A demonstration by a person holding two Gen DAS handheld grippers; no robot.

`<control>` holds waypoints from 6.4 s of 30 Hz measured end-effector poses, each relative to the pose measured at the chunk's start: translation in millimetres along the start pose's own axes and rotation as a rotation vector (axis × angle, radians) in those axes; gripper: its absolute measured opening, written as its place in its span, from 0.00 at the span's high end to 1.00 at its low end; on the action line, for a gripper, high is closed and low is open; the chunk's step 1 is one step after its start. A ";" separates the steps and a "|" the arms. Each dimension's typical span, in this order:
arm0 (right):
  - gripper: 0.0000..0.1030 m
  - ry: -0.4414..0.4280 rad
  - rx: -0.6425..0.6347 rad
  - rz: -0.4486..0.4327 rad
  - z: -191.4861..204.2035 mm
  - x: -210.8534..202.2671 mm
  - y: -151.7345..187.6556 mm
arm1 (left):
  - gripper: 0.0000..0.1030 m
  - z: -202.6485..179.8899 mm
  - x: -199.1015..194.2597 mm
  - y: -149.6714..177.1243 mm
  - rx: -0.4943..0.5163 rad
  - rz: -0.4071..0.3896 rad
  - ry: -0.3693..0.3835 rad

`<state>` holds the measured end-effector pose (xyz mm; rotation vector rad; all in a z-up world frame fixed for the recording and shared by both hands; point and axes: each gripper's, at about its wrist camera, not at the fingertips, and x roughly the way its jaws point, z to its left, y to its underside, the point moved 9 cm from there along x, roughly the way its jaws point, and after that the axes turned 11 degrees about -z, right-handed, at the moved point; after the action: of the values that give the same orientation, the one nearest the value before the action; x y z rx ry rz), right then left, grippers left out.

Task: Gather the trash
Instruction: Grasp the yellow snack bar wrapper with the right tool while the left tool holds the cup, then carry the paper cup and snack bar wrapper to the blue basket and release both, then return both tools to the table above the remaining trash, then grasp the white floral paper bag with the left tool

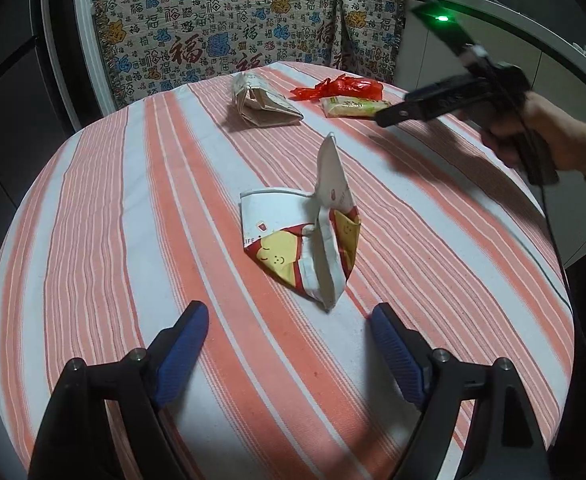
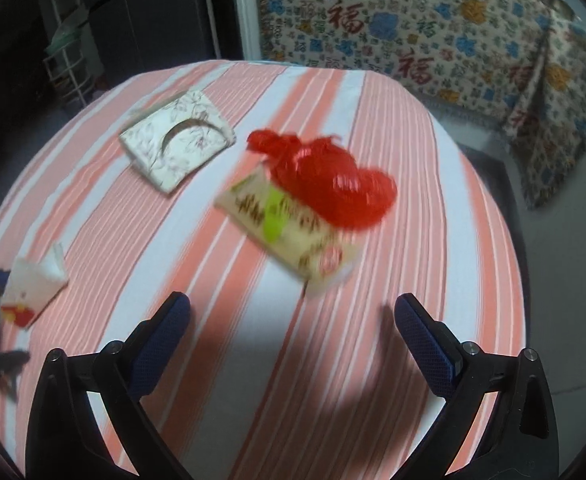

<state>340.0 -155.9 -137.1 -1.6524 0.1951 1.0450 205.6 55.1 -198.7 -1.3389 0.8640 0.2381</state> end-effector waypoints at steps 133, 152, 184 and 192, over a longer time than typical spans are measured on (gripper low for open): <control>0.04 0.270 0.426 -0.224 -140.4 -184.4 141.0 | 0.26 -151.5 43.3 -82.9 -0.033 -0.049 -0.090; 0.01 0.170 0.221 -0.062 21.6 -44.5 76.4 | 0.16 -4.9 42.9 -47.8 -0.211 0.004 -0.240; 0.01 0.176 0.211 -0.061 23.3 -46.3 74.4 | 0.11 4.6 77.5 -77.5 -0.170 0.037 -0.187; 0.01 0.176 0.211 -0.060 23.5 -46.2 74.6 | 0.11 31.0 137.0 -136.1 -0.230 0.045 -0.165</control>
<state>254.9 -180.9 -156.6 -1.5480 0.3576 0.8052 394.4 4.9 -188.4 -1.4905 0.7443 0.4876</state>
